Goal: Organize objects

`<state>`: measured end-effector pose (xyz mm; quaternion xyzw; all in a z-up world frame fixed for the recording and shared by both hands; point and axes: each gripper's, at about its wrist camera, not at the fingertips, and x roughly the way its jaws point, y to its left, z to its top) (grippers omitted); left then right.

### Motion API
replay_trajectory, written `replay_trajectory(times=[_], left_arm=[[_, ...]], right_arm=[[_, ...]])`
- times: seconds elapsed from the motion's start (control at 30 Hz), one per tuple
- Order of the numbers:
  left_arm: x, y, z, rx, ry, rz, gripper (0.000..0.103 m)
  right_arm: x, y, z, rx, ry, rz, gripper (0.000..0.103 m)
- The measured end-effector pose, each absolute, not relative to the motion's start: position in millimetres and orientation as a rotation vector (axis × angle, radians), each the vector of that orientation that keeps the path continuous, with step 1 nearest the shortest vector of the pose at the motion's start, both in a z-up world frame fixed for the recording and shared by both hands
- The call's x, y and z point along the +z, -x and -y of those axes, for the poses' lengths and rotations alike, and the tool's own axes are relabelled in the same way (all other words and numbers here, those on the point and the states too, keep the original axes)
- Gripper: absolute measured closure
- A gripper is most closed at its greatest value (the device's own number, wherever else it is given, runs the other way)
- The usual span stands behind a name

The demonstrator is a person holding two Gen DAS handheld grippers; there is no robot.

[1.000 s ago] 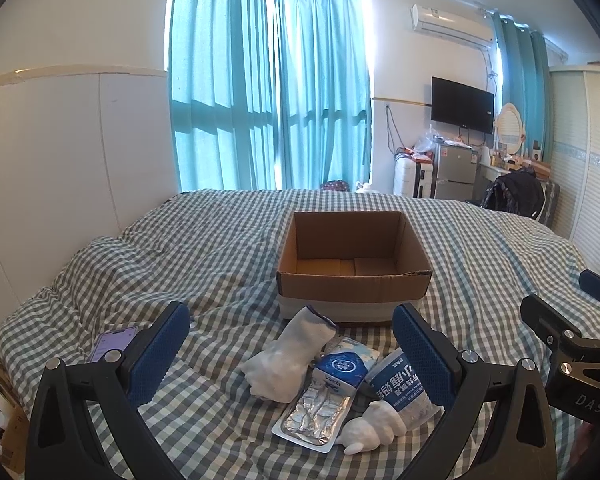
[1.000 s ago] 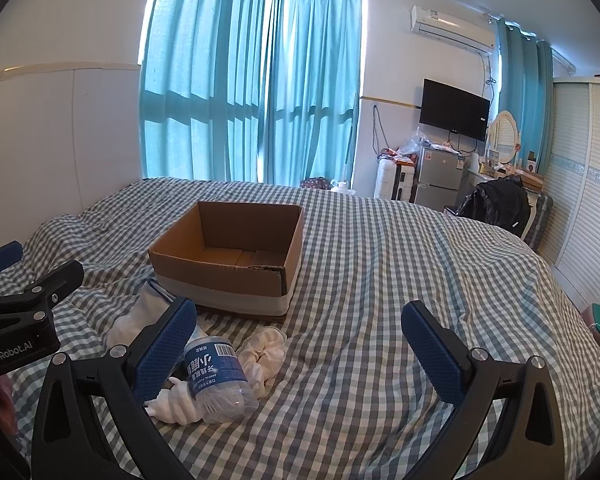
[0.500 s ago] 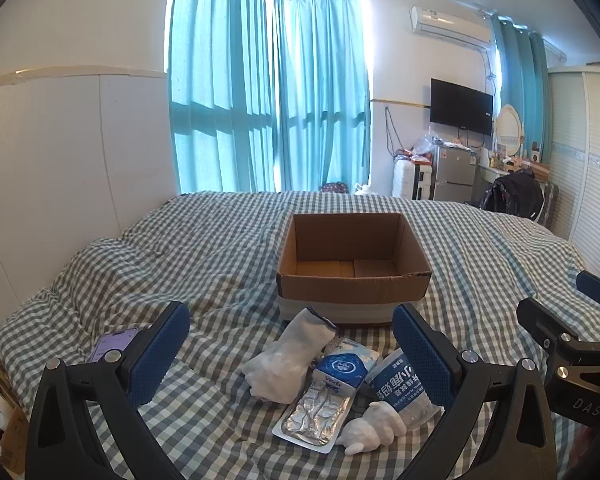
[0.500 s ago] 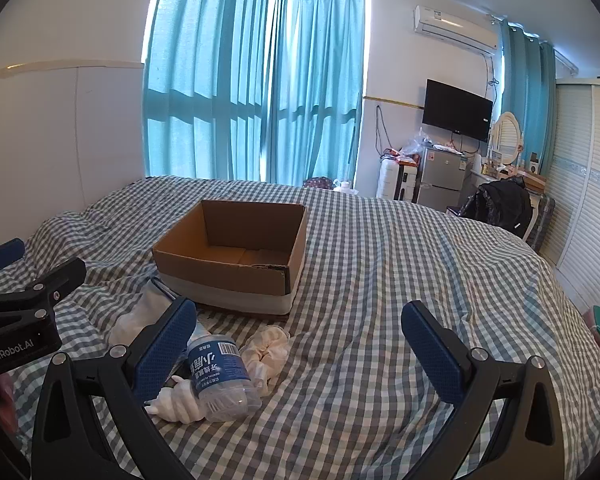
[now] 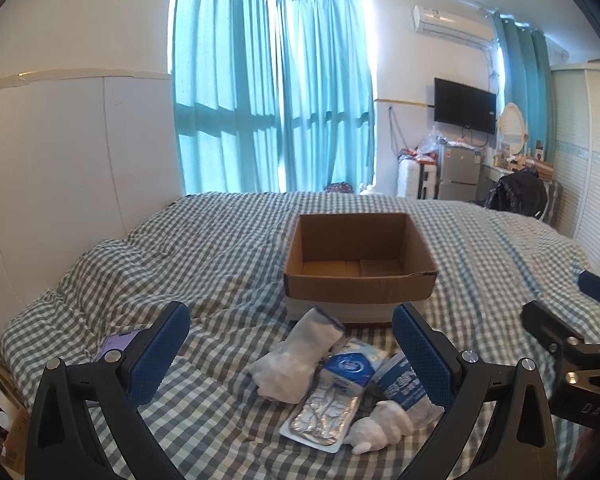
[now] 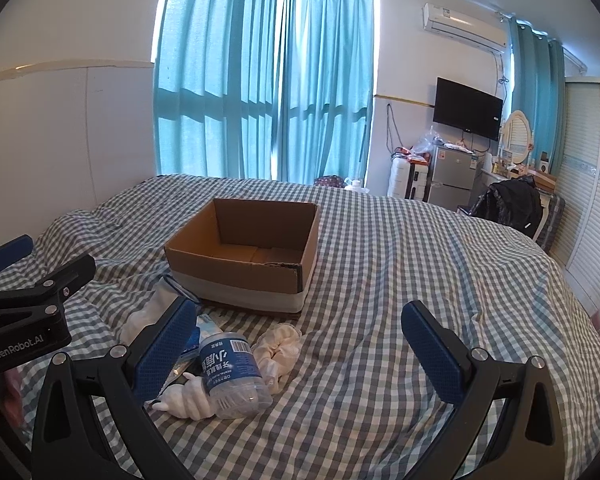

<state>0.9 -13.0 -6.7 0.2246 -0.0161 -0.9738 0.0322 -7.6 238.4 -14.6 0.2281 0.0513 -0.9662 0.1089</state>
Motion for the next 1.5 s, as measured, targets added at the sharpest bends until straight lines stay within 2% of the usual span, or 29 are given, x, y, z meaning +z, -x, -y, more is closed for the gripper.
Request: replay_trajectory(times=[0.3,0.53,0.67,0.8,1.07,1.1,1.2,1.37,1.5], left_arm=[[-33.5,15.8,32.8,-2.922,-0.789,0.018,0.000],[-73.0,40.6,40.6,-2.870,-0.940,0.060,0.000],[-100.5,59.8,45.1,-2.734,-1.032,0.030,0.001],[-123.2,76.1,47.9,-2.722,-1.131,0.036,0.004],[-147.4,108.6,49.6,-2.735,-1.252,0.034,0.005],[-150.0,111.5,47.8,-2.729,-1.269,0.043,0.010],[-159.4,118.8,42.3,-2.745,-1.325,0.055,0.026],[-159.7,115.6,39.5,-2.757,-1.313,0.059,0.041],[-156.2,109.6,38.8,-2.758,-1.293,0.044,0.047]], right_arm=[[-40.1,25.1,-228.2,-2.785,-0.787,-0.162,0.001],[-82.6,54.8,-201.0,-2.640,-0.965,-0.217,0.014],[-106.9,70.7,-186.4,-2.573,-1.050,-0.248,0.027],[-123.1,87.1,-178.4,-2.525,-1.103,-0.278,0.033],[-147.6,108.9,-171.3,-2.443,-1.187,-0.285,0.035],[-150.1,110.3,-171.9,-2.429,-1.196,-0.273,0.041],[-151.4,112.8,-175.5,-2.427,-1.186,-0.253,0.041],[-151.2,109.5,-181.8,-2.425,-1.175,-0.221,0.041],[-144.3,102.7,-185.6,-2.437,-1.164,-0.220,0.041]])
